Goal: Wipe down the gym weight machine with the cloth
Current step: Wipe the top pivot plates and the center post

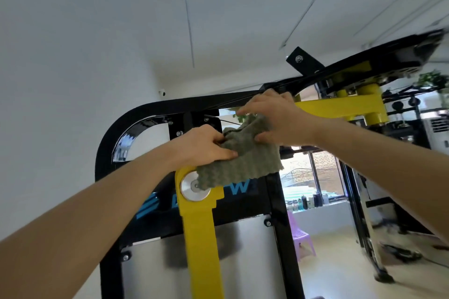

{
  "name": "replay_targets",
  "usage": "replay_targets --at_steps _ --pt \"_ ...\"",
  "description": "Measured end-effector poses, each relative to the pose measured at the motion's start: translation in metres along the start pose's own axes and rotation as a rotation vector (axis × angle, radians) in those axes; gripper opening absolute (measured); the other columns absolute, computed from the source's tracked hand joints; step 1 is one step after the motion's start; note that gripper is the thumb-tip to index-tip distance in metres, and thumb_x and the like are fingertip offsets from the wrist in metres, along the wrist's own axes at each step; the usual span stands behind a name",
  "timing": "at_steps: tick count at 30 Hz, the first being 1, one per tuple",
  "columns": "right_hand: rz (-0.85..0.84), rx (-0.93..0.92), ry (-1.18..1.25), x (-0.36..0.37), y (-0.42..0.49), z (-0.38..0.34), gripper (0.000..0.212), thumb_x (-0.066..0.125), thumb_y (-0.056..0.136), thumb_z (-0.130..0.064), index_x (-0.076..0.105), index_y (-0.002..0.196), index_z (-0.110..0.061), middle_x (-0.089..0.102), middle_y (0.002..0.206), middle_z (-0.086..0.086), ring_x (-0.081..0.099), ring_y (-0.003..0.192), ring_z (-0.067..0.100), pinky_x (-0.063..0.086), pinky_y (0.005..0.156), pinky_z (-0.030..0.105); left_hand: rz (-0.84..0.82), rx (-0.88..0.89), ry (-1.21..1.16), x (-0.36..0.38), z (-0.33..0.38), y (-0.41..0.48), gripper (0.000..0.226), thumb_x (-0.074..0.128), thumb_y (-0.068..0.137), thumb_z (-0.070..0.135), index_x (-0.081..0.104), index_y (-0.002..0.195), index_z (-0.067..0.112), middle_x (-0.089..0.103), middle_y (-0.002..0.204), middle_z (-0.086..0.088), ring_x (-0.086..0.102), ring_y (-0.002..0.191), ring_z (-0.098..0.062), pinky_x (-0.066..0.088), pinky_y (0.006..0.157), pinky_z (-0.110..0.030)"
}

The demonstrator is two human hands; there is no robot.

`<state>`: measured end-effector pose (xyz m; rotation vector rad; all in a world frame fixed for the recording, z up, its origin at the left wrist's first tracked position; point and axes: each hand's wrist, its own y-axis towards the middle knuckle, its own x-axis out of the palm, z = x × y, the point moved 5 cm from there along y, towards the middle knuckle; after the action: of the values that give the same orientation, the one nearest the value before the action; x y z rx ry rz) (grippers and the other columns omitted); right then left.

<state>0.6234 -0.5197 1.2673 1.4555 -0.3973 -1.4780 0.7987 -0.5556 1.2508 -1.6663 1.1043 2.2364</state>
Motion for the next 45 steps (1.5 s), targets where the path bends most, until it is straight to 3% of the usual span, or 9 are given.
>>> replay_targets --at_steps 4,8,14,19,28,36,39,42,45 --pt "-0.100 -0.171 0.107 0.019 0.001 -0.017 0.047 0.075 0.080 -0.028 0.066 0.126 -0.028 0.064 0.103 -0.012 0.057 0.097 0.013 0.048 0.089 0.036 -0.060 0.022 0.014 0.001 -0.001 -0.001 0.034 0.080 0.080 0.045 0.072 0.107 0.026 0.075 0.093 0.006 0.072 0.086 -0.010 0.060 0.085 -0.034" --pt "-0.172 -0.191 0.047 0.023 0.006 0.007 0.063 0.077 0.077 -0.053 0.057 0.135 -0.037 0.066 0.116 -0.011 0.056 0.105 0.014 0.048 0.091 0.037 -0.002 0.029 0.119 -0.002 0.001 0.001 0.037 0.082 0.076 0.049 0.072 0.105 0.028 0.074 0.090 0.010 0.070 0.082 -0.005 0.059 0.080 -0.031" --pt "-0.082 -0.235 -0.018 0.006 0.000 0.055 0.064 0.075 0.079 -0.055 0.050 0.137 -0.043 0.062 0.122 -0.012 0.052 0.114 0.014 0.048 0.090 0.040 0.144 0.013 0.203 0.005 0.031 0.020 0.049 0.073 0.081 0.060 0.064 0.125 0.041 0.070 0.100 0.020 0.065 0.083 0.004 0.043 0.065 -0.010" --pt "-0.110 -0.101 0.047 -0.006 -0.015 0.127 0.074 0.075 0.084 -0.049 0.040 0.148 -0.040 0.056 0.138 -0.008 0.052 0.123 0.016 0.047 0.096 0.037 0.285 0.008 0.227 0.015 0.073 0.049 0.056 0.065 0.090 0.056 0.051 0.141 0.040 0.066 0.114 0.015 0.064 0.100 -0.009 0.051 0.086 -0.028" --pt "-0.155 -0.031 0.177 -0.015 -0.041 0.205 0.058 0.071 0.090 -0.042 0.050 0.144 -0.033 0.066 0.114 -0.007 0.059 0.101 0.015 0.045 0.081 0.031 0.421 -0.052 0.311 0.041 0.121 0.094 0.060 0.057 0.092 0.060 0.041 0.147 0.043 0.063 0.129 0.008 0.061 0.116 -0.018 0.050 0.098 -0.042" --pt "0.103 -0.068 0.094 -0.031 -0.075 0.249 0.040 0.061 0.097 -0.021 0.061 0.137 -0.026 0.069 0.120 0.008 0.063 0.107 0.027 0.043 0.080 0.030 0.678 0.011 0.438 0.070 0.174 0.129 0.050 0.056 0.093 0.058 0.057 0.138 0.035 0.067 0.122 0.006 0.057 0.109 -0.022 0.044 0.093 -0.039" --pt "0.258 -0.086 0.109 -0.035 -0.088 0.251 0.026 0.065 0.087 -0.009 0.078 0.105 -0.022 0.075 0.088 0.005 0.067 0.080 0.027 0.041 0.065 0.025 0.874 0.092 0.459 0.078 0.193 0.127 0.029 0.066 0.092 0.044 0.072 0.118 0.031 0.072 0.107 0.006 0.058 0.096 -0.023 0.043 0.083 -0.037" --pt "0.305 0.109 0.428 -0.040 -0.103 0.245 0.021 0.069 0.083 -0.004 0.080 0.093 -0.020 0.073 0.075 0.001 0.066 0.071 0.021 0.047 0.061 0.018 0.971 0.141 0.339 0.083 0.210 0.120 0.010 0.071 0.090 0.032 0.078 0.093 0.025 0.070 0.088 0.007 0.057 0.080 -0.017 0.041 0.067 -0.030" --pt "0.007 0.371 1.205 -0.027 -0.118 0.221 0.027 0.074 0.086 -0.004 0.071 0.110 -0.017 0.076 0.093 0.012 0.075 0.082 0.025 0.061 0.067 0.029 0.747 -0.006 -0.256 0.089 0.218 0.125 0.009 0.073 0.088 0.020 0.078 0.081 0.016 0.071 0.075 -0.007 0.064 0.071 -0.019 0.051 0.063 -0.039"
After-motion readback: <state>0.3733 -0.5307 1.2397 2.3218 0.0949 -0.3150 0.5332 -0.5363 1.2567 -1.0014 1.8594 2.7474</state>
